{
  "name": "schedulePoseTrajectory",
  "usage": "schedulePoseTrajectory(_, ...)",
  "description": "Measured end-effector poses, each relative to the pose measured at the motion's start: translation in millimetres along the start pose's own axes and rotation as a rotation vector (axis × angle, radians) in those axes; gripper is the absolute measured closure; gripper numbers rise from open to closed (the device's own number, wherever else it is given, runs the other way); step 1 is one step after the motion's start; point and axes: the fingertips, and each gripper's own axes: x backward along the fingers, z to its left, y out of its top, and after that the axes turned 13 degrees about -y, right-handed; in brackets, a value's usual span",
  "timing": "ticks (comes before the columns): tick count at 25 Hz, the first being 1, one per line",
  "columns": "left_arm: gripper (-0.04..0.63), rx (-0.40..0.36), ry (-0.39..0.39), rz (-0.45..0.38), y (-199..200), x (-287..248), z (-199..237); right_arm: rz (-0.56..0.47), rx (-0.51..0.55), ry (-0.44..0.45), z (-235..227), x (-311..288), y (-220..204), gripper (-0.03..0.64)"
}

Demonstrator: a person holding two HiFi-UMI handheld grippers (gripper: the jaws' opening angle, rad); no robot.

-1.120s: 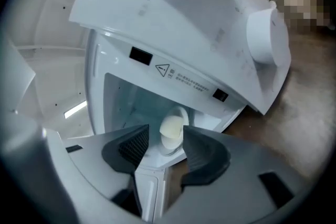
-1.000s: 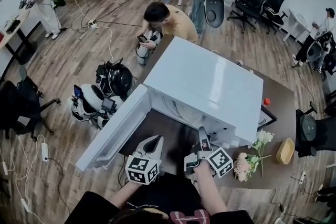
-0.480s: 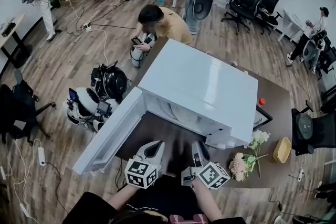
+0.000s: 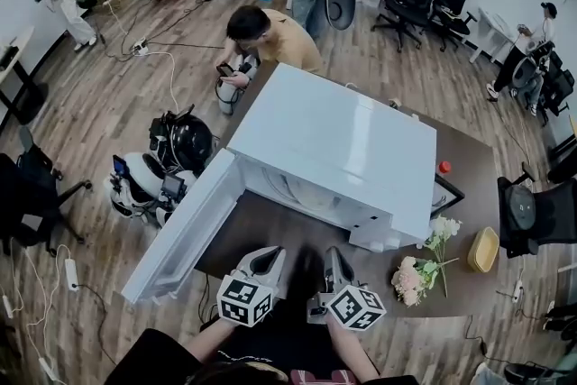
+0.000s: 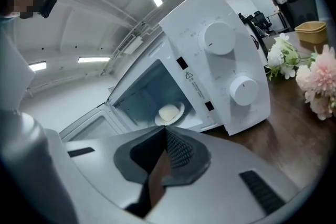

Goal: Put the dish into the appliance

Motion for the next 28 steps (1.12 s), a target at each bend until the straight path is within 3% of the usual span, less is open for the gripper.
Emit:
schedulePoseTrajectory(15,0.586,-0.022,-0.012,0.049,-8,-7,-6,0.020,0.057,-0.014,6,0,-14,0.609)
schedulePoseTrajectory(20,0.586,-0.023,-0.005,0.053,-7,-7,-5,0.026,-0.010,0.006,11,-1,-12,0.609)
schedulePoseTrajectory(28,0.586,-0.038,-0.003,0.044,-4,-12,-8,0.024,0.021,0.006,11,-6,-6,0.609)
